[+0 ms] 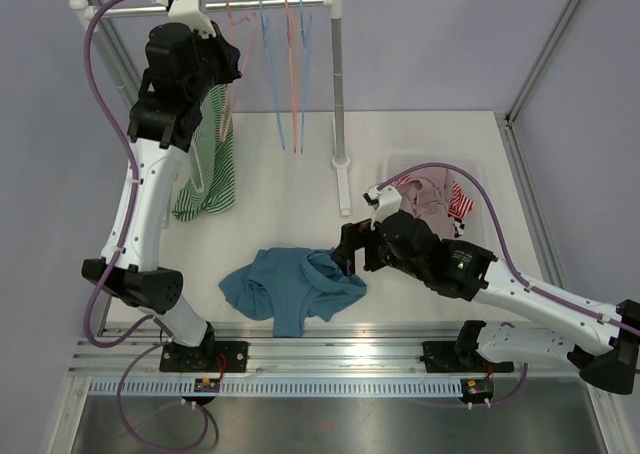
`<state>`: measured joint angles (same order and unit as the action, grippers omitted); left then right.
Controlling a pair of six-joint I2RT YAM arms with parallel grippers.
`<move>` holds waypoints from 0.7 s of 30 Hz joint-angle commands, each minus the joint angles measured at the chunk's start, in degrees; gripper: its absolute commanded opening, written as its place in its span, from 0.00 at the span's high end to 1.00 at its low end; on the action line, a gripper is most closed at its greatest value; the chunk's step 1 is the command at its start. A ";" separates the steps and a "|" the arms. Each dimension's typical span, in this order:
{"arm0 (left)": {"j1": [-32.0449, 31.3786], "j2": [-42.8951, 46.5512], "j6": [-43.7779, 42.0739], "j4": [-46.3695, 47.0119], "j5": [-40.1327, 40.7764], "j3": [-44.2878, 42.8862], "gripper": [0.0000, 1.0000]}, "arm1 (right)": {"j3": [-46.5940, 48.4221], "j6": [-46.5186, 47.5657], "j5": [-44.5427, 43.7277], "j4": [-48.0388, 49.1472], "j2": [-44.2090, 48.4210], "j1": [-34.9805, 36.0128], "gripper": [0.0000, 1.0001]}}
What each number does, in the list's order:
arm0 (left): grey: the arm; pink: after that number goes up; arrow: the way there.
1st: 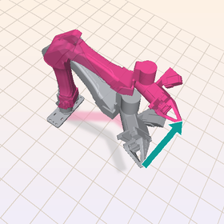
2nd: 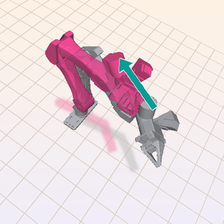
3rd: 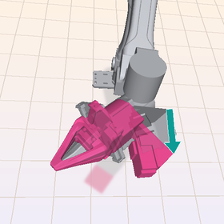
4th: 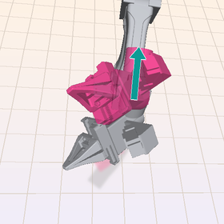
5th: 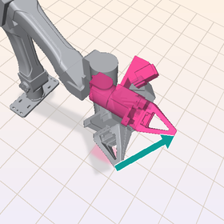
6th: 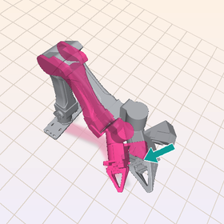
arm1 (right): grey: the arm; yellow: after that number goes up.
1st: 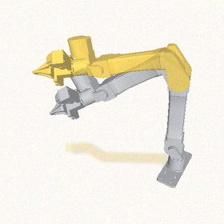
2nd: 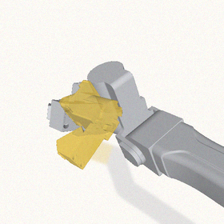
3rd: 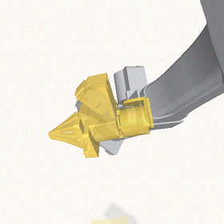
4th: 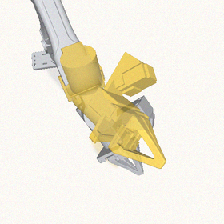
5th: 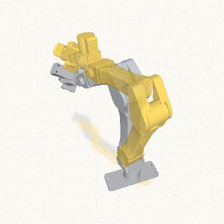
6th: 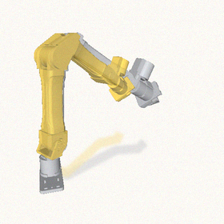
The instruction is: Remove the tank top from the hanger
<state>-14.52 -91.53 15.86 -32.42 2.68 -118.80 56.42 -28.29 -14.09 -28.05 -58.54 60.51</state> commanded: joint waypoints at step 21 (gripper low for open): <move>-0.07 -0.51 -0.65 1.32 -1.10 -1.96 0.40 | 1.58 5.34 6.69 8.53 -12.89 0.31 0.00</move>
<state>-14.52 -97.14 15.16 -32.01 1.93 -120.33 54.43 -26.28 -8.75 -23.22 -68.79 60.55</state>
